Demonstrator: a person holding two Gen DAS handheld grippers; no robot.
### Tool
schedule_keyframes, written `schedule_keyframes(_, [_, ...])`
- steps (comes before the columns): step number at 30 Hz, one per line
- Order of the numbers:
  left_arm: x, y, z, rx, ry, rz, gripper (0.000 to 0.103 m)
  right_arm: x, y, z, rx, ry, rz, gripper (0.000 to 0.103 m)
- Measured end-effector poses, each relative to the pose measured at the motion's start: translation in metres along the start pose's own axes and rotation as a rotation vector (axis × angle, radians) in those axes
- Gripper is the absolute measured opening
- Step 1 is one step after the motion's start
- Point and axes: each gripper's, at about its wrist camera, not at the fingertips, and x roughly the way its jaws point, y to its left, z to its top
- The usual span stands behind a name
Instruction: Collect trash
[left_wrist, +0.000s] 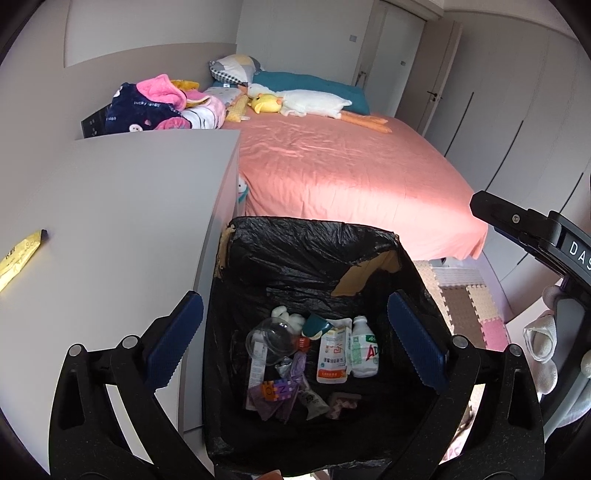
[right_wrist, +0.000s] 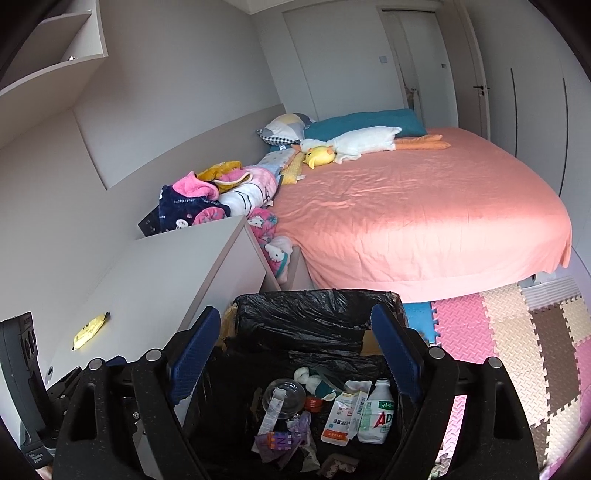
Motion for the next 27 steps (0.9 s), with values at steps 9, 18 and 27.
schedule_keyframes(9, [-0.0013,0.0005,0.0009,0.008,-0.01,0.007,0.097,-0.0012,0.0014,-0.0001,-0.001,-0.003,-0.002,0.084])
schedule_keyframes(18, [-0.0036,0.001,0.0016,0.01,-0.016,0.012,0.097,-0.0007,0.0028,0.0003,-0.008,-0.002,-0.005,0.084])
schedule_keyframes(27, [-0.0043,0.0017,0.002,0.012,-0.016,0.015,0.097,-0.0012,0.0032,-0.0003,-0.008,-0.005,-0.005,0.084])
